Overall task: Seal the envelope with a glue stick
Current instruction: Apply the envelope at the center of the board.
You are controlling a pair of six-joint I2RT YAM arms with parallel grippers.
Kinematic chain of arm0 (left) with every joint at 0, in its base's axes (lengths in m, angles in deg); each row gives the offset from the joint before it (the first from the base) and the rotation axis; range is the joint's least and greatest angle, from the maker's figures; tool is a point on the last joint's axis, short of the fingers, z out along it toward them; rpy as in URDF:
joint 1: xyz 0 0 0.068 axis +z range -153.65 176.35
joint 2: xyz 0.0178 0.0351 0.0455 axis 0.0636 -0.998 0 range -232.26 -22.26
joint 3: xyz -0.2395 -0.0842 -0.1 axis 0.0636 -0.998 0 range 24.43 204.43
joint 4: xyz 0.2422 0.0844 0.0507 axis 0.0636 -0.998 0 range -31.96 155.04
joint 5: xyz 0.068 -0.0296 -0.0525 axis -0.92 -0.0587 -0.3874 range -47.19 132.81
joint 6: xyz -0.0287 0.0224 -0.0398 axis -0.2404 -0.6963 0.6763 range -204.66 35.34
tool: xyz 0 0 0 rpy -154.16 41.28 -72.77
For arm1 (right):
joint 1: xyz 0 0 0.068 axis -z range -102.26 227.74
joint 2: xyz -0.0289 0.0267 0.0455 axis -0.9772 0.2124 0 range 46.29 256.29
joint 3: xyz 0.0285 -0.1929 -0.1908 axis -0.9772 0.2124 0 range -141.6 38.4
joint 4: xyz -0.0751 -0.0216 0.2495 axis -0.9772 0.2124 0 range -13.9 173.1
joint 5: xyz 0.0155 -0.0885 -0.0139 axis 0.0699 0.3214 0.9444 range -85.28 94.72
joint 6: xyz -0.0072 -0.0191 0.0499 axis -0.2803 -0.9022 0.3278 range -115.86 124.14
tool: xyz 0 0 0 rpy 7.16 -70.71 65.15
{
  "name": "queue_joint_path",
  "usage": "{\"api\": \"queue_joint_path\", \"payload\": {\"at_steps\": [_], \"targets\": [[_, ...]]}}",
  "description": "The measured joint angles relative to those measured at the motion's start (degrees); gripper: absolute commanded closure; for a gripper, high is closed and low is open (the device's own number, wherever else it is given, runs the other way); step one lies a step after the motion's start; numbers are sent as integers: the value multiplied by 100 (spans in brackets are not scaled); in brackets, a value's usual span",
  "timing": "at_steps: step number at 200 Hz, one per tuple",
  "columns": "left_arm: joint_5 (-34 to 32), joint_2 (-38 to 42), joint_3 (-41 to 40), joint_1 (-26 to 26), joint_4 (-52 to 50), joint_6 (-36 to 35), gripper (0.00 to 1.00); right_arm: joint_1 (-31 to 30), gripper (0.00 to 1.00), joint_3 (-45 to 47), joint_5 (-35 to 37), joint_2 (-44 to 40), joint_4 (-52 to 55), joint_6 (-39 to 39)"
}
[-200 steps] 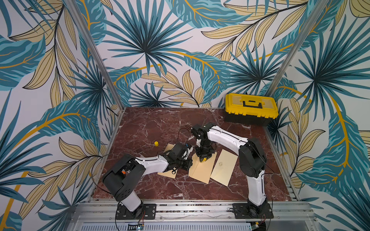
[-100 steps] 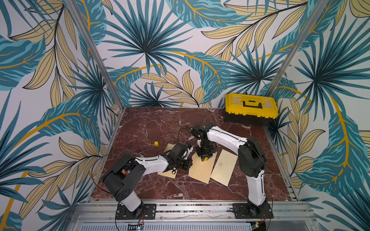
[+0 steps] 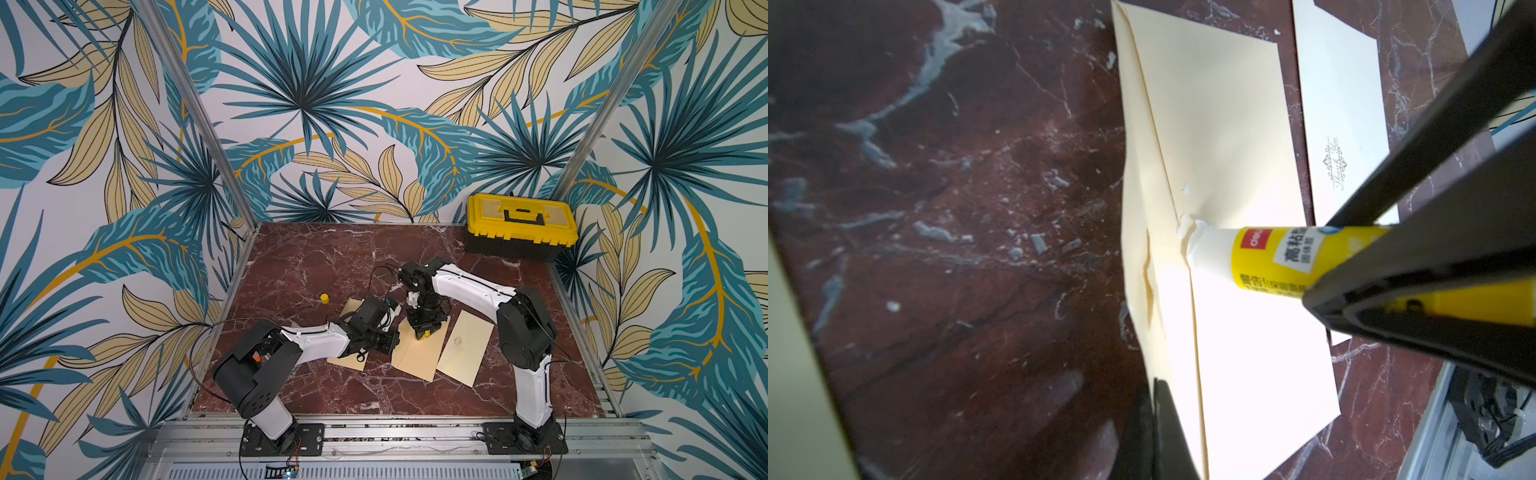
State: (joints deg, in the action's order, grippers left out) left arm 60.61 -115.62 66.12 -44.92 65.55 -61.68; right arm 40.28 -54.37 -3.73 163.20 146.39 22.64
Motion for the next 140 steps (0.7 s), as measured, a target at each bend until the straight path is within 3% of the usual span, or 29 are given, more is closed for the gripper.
{"api": "queue_joint_path", "payload": {"at_steps": [78, 140], "targets": [[-2, -13, 0, -13, 2, 0, 100, -4, 100, -179, 807, 48, 269, 33], [-4, -20, 2, -13, 4, -2, 100, 9, 100, -356, 483, 181, -136, 177]]}}
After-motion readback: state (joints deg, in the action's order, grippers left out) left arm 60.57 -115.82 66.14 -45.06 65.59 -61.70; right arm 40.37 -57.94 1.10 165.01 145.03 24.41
